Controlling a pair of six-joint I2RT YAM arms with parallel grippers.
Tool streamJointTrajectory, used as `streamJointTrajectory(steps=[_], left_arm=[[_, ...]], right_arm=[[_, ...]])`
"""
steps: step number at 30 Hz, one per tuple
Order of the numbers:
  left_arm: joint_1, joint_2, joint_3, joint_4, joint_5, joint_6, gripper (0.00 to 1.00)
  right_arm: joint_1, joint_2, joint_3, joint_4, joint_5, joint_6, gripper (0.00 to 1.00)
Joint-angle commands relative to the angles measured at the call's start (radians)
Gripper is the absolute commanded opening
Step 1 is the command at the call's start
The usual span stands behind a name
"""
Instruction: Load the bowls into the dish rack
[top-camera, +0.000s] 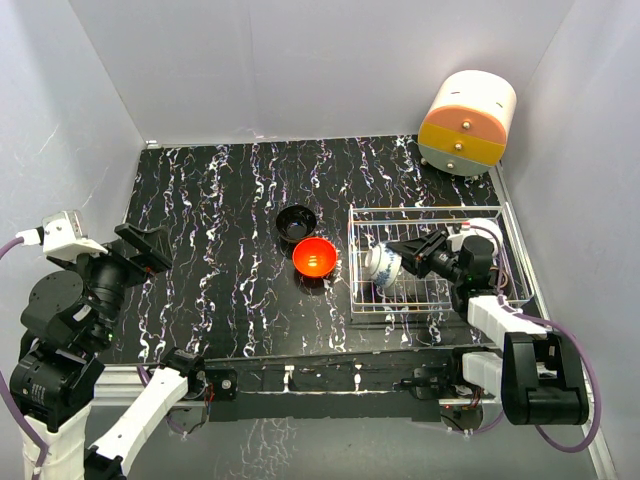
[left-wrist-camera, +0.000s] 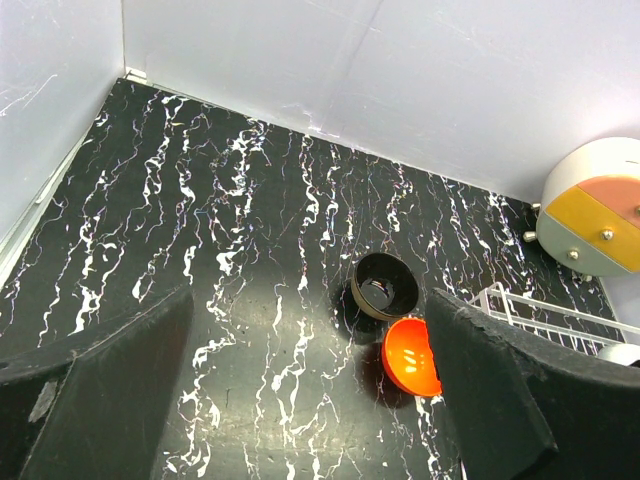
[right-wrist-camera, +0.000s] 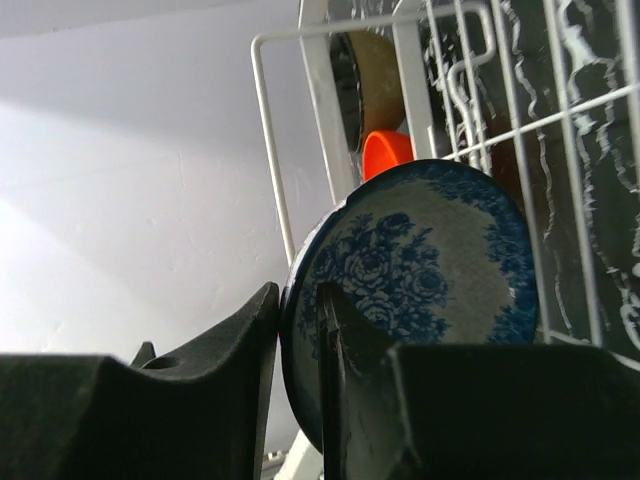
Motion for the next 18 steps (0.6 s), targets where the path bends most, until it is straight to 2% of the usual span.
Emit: streamJointTrajectory(steps=[1,5,13,18], left_arm=[[-0.003,0.005,0.004,0.015,-0.011,0.005,0.97],[-0.003,0.007,-0.002,0.020,-0.007,0.005,0.97],[-0.003,0.008,-0.017,0.033,0.001,0.000,0.97],[-0.003,0.002,-0.018,0.029,-0.002,0.000,0.97]], right_arm=[[-0.041,0.011,0.019,-0.096,0.011,-0.086,0.25],[-0.085,-0.007,0.007,-0.129,0.011,-0.115,0.28],[-0.118,-0.075,0.123,-0.385,0.113,-0.296,0.40],[-0.121,-0.099,0.169,-0.505,0.175,-0.372,0.41]])
